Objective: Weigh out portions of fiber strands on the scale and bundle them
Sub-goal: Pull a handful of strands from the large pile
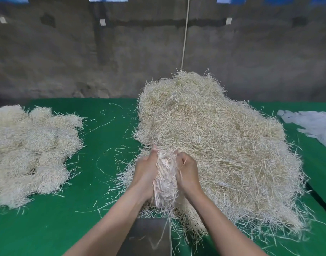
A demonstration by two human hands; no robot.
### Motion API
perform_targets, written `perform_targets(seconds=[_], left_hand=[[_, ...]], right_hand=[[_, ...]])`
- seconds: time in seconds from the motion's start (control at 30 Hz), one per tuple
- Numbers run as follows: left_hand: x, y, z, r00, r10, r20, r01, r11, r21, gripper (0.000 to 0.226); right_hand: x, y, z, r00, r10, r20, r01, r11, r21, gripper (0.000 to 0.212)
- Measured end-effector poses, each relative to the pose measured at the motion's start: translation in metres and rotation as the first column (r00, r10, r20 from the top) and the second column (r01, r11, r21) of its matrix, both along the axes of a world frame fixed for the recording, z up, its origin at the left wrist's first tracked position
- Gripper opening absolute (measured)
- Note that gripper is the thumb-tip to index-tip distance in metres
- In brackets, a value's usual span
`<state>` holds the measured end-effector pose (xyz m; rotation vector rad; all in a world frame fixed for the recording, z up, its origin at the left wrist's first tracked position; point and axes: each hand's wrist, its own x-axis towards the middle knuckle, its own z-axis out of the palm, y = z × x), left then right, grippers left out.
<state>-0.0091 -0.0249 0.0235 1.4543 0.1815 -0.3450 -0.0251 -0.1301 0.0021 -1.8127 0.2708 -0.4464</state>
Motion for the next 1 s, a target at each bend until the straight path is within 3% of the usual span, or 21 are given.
perform_targets(seconds=[0.07, 0.13, 0.17, 0.23, 0.3, 0.33, 0.4, 0.47, 0.53, 0.63, 0.7, 0.77, 0.83, 1.0], left_hand=[[0.008, 0.007, 0.005, 0.994, 0.002, 0.111, -0.012, 0.996, 0.089, 0.052], [0.008, 0.006, 0.008, 0.978, -0.022, 0.206, -0.013, 0.986, 0.168, 0.038], [0.008, 0.003, 0.009, 0.957, -0.052, 0.285, -0.020, 0.970, 0.241, 0.041], [0.010, -0.005, 0.010, 0.876, -0.026, 0.482, -0.141, 0.941, 0.307, 0.042], [0.014, -0.007, 0.013, 0.842, 0.108, 0.529, -0.236, 0.955, 0.181, 0.047], [0.016, -0.007, 0.014, 0.867, 0.142, 0.478, -0.222, 0.968, 0.115, 0.063], [0.017, -0.004, 0.013, 0.962, 0.032, 0.270, -0.056, 0.995, 0.084, 0.090], [0.012, 0.001, 0.004, 0.983, -0.169, 0.066, 0.171, 0.985, -0.019, 0.095], [0.008, 0.008, -0.007, 0.956, -0.291, -0.034, 0.283, 0.947, -0.153, 0.095], [0.002, 0.011, -0.029, 0.894, -0.372, -0.250, 0.263, 0.887, -0.380, 0.114], [-0.004, 0.005, -0.038, 0.866, -0.391, -0.311, 0.159, 0.807, -0.569, 0.118], [-0.007, 0.000, -0.039, 0.871, -0.364, -0.331, 0.041, 0.723, -0.689, 0.116], [-0.007, -0.002, -0.035, 0.881, -0.320, -0.349, -0.045, 0.677, -0.734, 0.113], [-0.019, -0.013, -0.021, 0.858, -0.348, -0.377, 0.011, 0.747, -0.665, 0.114]], right_hand=[[-0.002, -0.007, 0.007, 0.996, 0.073, -0.045, -0.062, 0.974, 0.216, 0.016], [-0.004, -0.007, 0.014, 0.980, 0.198, -0.028, -0.171, 0.904, 0.392, 0.059], [-0.007, -0.004, 0.017, 0.958, 0.287, -0.002, -0.260, 0.871, 0.416, 0.070], [-0.015, 0.016, 0.022, 0.920, 0.392, 0.008, -0.377, 0.876, 0.300, 0.063], [-0.018, 0.031, 0.022, 0.951, 0.307, -0.025, -0.301, 0.943, 0.144, 0.053], [-0.014, 0.031, 0.020, 0.967, 0.253, -0.007, -0.250, 0.957, 0.149, 0.054], [-0.004, 0.020, 0.023, 0.991, 0.132, -0.002, -0.126, 0.953, 0.276, 0.054], [0.004, 0.008, 0.029, 1.000, 0.002, 0.007, -0.005, 0.941, 0.339, 0.067], [0.015, 0.001, 0.034, 0.996, -0.065, 0.055, 0.040, 0.927, 0.372, 0.073], [0.026, -0.003, 0.041, 0.984, -0.142, 0.103, 0.089, 0.910, 0.405, 0.073], [0.027, -0.007, 0.039, 0.972, -0.161, 0.170, 0.097, 0.937, 0.335, 0.047], [0.021, -0.006, 0.029, 0.969, -0.138, 0.204, 0.113, 0.985, 0.128, 0.017], [0.013, -0.004, 0.018, 0.964, -0.136, 0.228, 0.128, 0.990, 0.049, 0.015], [0.020, -0.020, 0.034, 0.927, -0.297, 0.228, 0.256, 0.947, 0.193, 0.025]])
